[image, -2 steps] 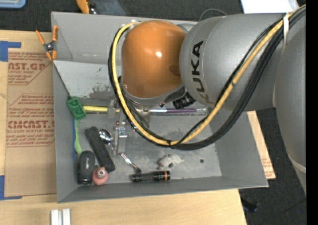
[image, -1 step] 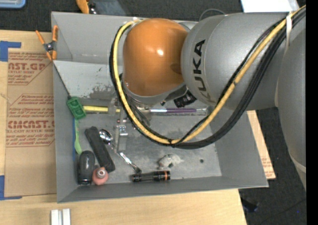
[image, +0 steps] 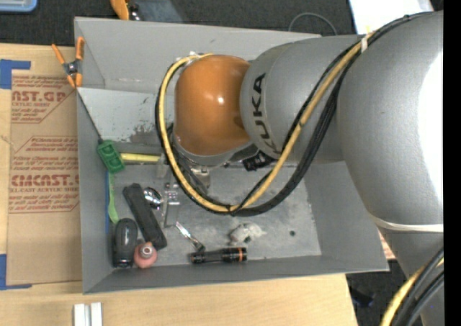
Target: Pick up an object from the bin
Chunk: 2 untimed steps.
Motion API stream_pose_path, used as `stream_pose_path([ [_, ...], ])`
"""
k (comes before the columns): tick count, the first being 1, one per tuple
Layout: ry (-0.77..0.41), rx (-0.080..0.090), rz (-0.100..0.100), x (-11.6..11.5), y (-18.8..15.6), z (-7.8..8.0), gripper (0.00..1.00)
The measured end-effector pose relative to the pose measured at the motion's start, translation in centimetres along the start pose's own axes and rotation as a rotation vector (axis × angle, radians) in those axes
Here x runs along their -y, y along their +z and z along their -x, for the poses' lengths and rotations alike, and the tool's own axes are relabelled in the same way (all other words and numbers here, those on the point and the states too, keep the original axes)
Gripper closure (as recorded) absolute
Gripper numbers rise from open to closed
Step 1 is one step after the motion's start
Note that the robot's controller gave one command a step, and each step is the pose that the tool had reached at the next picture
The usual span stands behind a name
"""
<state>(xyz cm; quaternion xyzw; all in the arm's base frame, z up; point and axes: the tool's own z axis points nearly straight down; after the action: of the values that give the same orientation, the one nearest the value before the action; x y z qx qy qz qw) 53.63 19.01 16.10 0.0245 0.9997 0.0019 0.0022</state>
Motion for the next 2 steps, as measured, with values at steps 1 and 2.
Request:
stream_pose_path([
  [1, 0.059, -0.007, -0.002, 0.2, 5.8, 0.1, 0.00],
  [2, 0.080, -0.002, 0.000, -0.1, 3.0, -0.9, 0.00],
])
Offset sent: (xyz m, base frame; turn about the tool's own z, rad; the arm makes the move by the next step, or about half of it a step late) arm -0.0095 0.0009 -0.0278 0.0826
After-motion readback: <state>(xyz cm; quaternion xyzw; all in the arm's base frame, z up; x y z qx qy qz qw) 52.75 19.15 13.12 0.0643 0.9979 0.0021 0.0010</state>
